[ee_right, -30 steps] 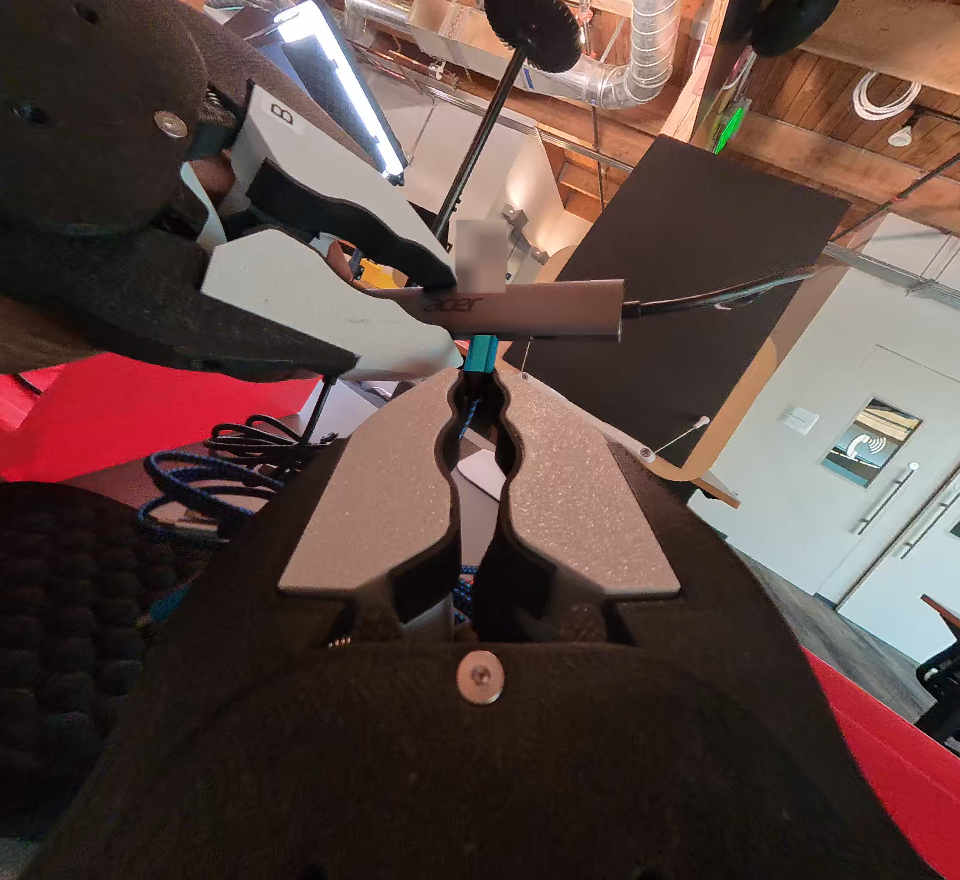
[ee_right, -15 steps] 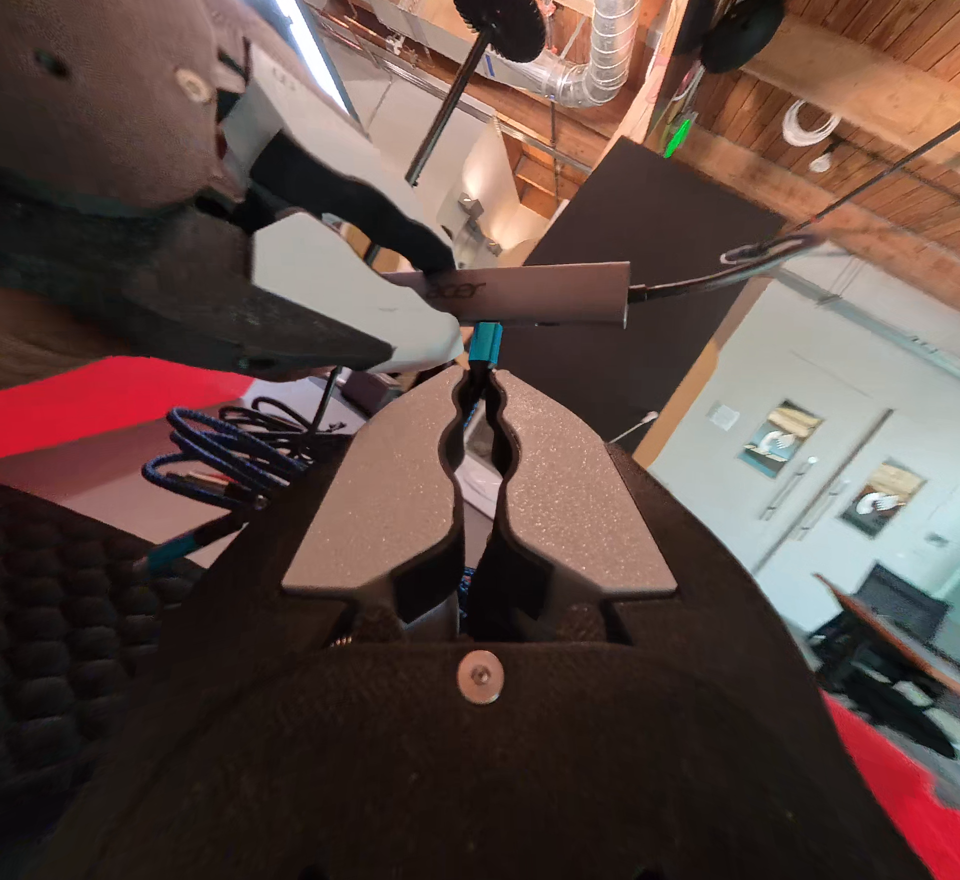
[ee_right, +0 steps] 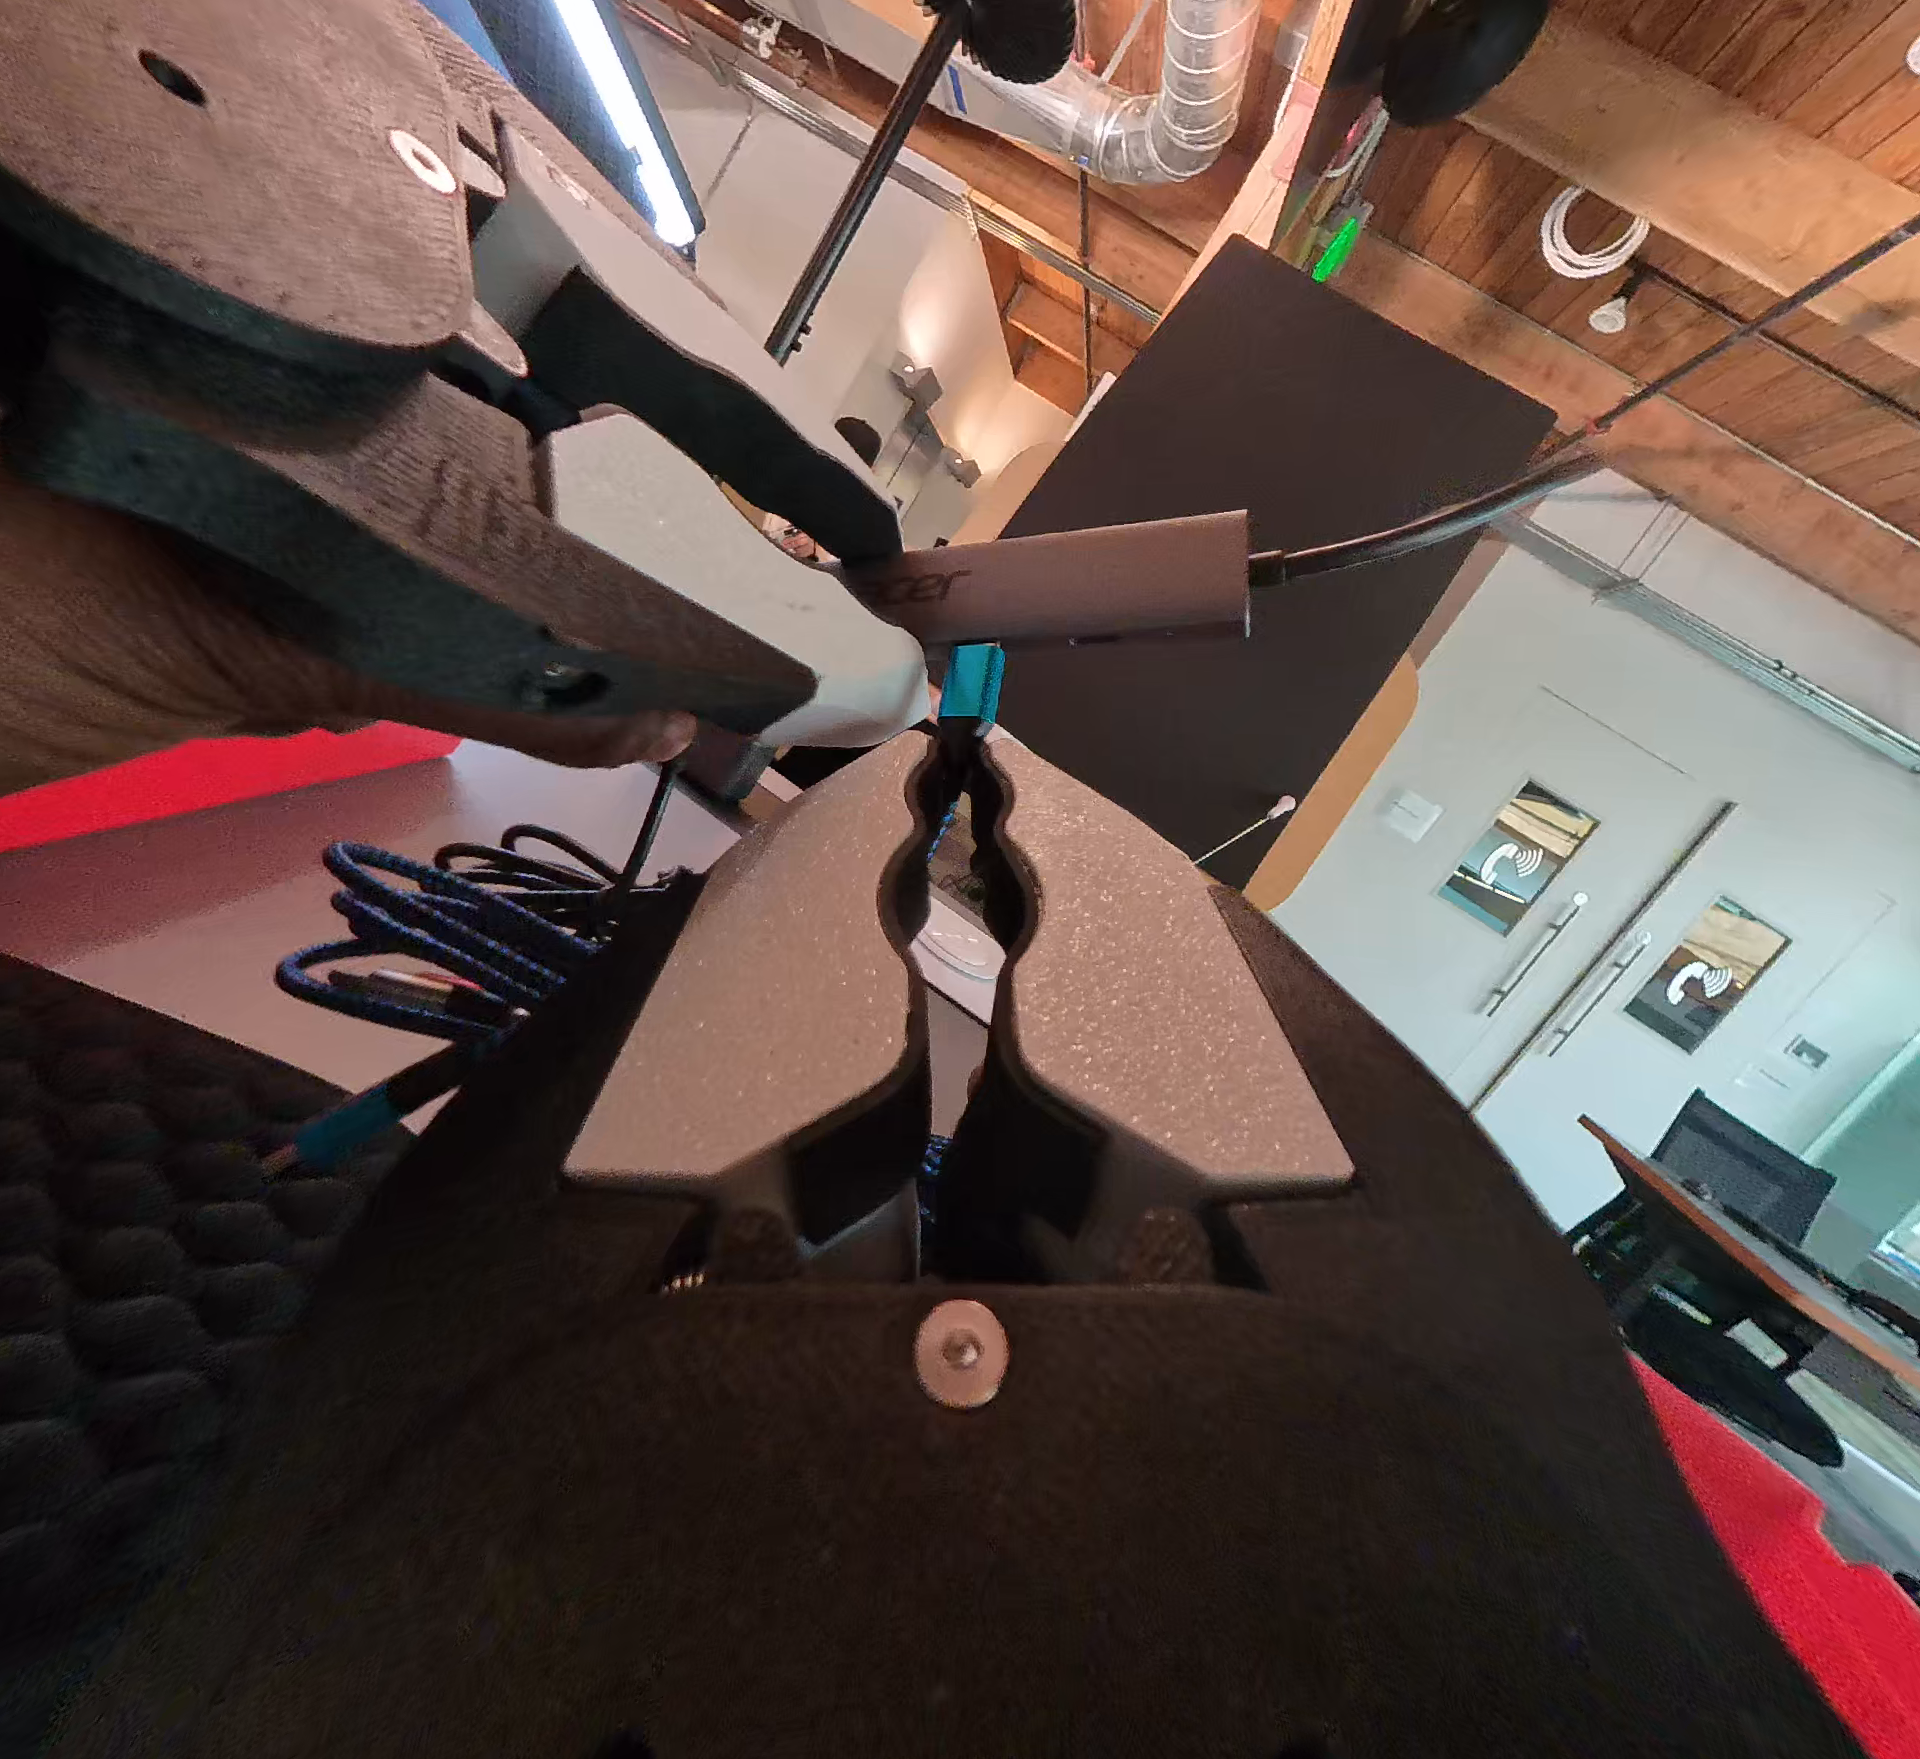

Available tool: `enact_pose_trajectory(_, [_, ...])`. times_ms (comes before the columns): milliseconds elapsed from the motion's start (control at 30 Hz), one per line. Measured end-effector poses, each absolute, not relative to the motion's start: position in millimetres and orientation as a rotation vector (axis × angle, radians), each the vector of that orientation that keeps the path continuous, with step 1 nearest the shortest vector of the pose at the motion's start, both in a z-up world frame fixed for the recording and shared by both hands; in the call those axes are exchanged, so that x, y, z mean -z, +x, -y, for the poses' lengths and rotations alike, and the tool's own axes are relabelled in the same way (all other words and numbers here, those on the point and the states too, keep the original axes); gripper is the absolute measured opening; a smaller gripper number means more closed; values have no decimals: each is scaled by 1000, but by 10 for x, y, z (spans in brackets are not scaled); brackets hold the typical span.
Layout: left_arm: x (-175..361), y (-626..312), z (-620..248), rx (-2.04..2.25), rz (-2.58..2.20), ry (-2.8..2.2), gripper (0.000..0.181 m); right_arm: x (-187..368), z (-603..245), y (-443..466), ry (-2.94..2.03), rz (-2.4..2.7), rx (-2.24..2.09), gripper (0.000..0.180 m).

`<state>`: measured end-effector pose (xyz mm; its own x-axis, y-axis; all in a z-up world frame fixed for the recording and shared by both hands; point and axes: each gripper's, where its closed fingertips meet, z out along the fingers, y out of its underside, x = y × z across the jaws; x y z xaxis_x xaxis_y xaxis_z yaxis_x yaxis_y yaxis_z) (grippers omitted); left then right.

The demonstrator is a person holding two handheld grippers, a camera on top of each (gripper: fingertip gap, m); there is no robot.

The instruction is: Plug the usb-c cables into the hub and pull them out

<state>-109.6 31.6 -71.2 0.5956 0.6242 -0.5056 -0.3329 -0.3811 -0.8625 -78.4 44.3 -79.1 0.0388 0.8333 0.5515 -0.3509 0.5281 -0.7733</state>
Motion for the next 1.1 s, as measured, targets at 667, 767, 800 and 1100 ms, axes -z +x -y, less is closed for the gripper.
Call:
enact_pose_trajectory(667, [228, -1184, 531, -964, 389, -1506, 24, 581, -819, -616, -575, 1206, -1230, 5])
enact_pose_trajectory(767, [207, -1151, 596, -993, 396, -1508, 24, 528, -969, -560, -615, 1177, -1277, 5])
enact_pose_trajectory(800, [206, -1150, 614, -1012, 396, -1515, 24, 506, -1012, -542, -622, 1166, -1287, 5])
enact_pose_trajectory(1100, [207, -1129, 662, -1089, 372, -1540, 24, 418, -1227, -417, -649, 1152, -1260, 5])
